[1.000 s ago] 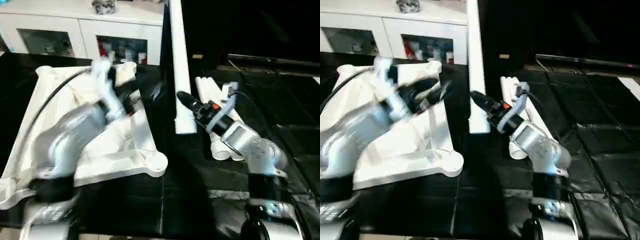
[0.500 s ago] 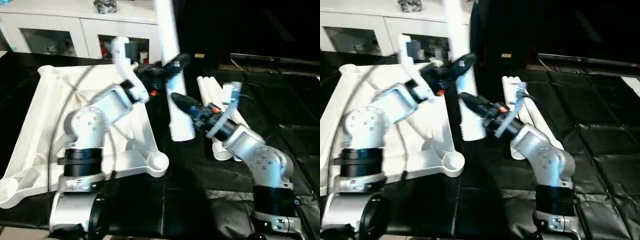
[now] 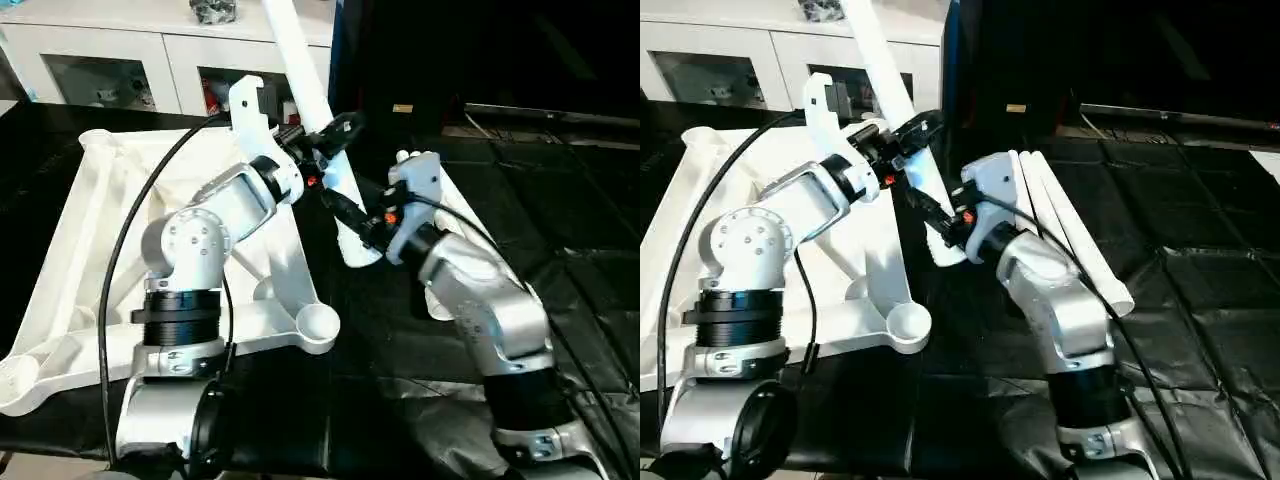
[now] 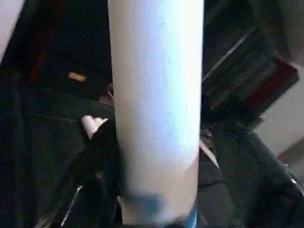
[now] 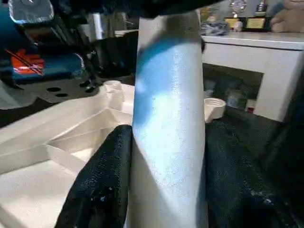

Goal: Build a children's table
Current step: Pick table leg

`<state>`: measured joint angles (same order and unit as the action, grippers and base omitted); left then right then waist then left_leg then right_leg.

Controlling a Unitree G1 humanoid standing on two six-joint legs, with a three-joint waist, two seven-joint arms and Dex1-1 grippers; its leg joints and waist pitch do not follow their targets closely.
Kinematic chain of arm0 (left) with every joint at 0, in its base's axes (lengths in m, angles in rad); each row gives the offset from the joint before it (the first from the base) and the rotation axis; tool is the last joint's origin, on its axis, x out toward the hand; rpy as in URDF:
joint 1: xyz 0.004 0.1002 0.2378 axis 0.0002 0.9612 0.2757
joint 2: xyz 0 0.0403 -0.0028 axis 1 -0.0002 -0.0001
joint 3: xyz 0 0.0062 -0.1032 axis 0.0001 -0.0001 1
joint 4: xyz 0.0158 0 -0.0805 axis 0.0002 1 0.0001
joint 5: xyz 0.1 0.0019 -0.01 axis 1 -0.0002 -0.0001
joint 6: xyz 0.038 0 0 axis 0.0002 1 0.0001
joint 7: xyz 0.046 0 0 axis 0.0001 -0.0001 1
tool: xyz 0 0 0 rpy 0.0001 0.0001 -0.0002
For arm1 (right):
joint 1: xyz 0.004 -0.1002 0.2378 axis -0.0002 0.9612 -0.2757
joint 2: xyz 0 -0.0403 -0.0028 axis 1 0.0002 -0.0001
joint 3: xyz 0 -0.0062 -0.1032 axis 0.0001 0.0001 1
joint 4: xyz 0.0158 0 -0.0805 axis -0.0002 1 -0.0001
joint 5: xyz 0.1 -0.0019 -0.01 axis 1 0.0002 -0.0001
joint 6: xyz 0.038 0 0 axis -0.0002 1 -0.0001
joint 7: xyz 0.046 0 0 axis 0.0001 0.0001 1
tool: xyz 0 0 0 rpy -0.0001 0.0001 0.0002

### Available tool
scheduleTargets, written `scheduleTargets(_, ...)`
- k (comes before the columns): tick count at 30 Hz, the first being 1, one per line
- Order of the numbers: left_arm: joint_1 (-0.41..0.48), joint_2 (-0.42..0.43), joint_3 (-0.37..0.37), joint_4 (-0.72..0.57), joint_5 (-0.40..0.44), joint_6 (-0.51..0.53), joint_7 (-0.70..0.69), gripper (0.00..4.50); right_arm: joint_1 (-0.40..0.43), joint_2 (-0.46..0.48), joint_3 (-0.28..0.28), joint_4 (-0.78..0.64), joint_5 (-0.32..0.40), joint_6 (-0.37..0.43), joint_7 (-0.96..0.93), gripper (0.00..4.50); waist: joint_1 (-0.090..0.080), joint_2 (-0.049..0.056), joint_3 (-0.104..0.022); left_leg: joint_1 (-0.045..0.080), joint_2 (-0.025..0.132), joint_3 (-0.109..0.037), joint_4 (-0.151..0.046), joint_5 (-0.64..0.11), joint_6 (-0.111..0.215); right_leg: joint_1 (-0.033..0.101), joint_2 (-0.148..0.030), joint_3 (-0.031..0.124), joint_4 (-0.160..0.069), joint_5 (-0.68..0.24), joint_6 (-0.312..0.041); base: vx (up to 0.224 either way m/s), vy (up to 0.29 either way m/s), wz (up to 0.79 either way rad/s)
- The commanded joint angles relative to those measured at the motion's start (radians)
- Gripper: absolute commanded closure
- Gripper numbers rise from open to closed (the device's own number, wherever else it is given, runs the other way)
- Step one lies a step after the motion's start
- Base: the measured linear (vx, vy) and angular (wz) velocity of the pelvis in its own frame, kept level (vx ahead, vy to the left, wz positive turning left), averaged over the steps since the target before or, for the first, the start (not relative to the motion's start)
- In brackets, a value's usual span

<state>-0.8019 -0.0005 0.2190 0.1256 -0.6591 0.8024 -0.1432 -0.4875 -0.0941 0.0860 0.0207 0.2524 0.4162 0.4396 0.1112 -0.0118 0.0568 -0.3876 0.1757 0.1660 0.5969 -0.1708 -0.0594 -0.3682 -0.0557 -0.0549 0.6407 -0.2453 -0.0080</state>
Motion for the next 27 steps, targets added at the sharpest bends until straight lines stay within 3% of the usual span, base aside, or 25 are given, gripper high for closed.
scheduleTargets(1,-0.035,-0.009,-0.018,-0.009,0.013,-0.014,0.013,1.66,-0.022,-0.001,-0.005,0.018,-0.02,-0.016,-0.02,2.64,-0.003,0.011,-0.07,0.02,0.05,-0.021,-0.065,-0.097,-0.015,0.047,-0.082,0.051,-0.071,0.103,-0.179,0.0,0.0,0.0)
scheduleTargets(10,-0.039,-0.027,-0.007,-0.002,0.034,-0.05,0.049,2.55,-0.033,0.006,0.0,0.045,-0.038,-0.063,-0.029,2.64,-0.004,0.011,-0.069,0.021,0.05,-0.02,-0.063,-0.097,-0.003,0.049,-0.083,0.052,-0.07,0.127,-0.189,0.0,0.0,0.0)
scheduleTargets(19,-0.046,-0.032,-0.008,0.011,0.039,-0.07,0.035,2.67,-0.028,0.0,0.016,0.043,-0.043,-0.077,-0.009,2.64,-0.007,0.012,-0.069,0.022,0.051,-0.02,-0.063,-0.103,-0.004,0.048,-0.083,0.052,-0.07,0.125,-0.192,0.0,0.0,0.0)
scheduleTargets(20,-0.047,-0.03,-0.014,0.014,0.043,-0.079,0.029,2.67,-0.026,-0.003,0.018,0.04,-0.039,-0.076,-0.001,2.64,-0.008,0.007,-0.069,0.021,0.05,-0.019,-0.063,-0.102,-0.001,0.049,-0.083,0.053,-0.071,0.123,-0.192,0.0,0.0,0.0)
scheduleTargets(23,-0.047,-0.022,-0.021,0.016,0.056,-0.095,0.021,2.68,-0.022,0.0,0.009,0.033,-0.011,-0.062,0.014,2.64,-0.008,0.01,-0.069,0.021,0.05,-0.019,-0.063,-0.094,0.004,0.049,-0.084,0.053,-0.07,0.124,-0.192,0.0,0.0,0.0)
scheduleTargets(24,-0.047,-0.019,-0.022,0.016,0.058,-0.097,0.019,2.68,-0.021,0.001,0.007,0.031,-0.004,-0.058,0.018,2.08,-0.008,0.008,-0.069,0.022,0.051,-0.019,-0.063,-0.094,0.007,0.049,-0.085,0.053,-0.071,0.119,-0.192,0.0,0.0,0.0)
scheduleTargets(27,-0.053,-0.001,-0.022,0.028,0.07,-0.11,0.01,2.68,-0.021,-0.001,0.006,0.025,0.01,-0.052,0.035,1.88,-0.01,0.008,-0.068,0.02,0.05,-0.019,-0.063,-0.1,0.009,0.049,-0.084,0.053,-0.072,0.11,-0.191,0.0,0.0,0.0)
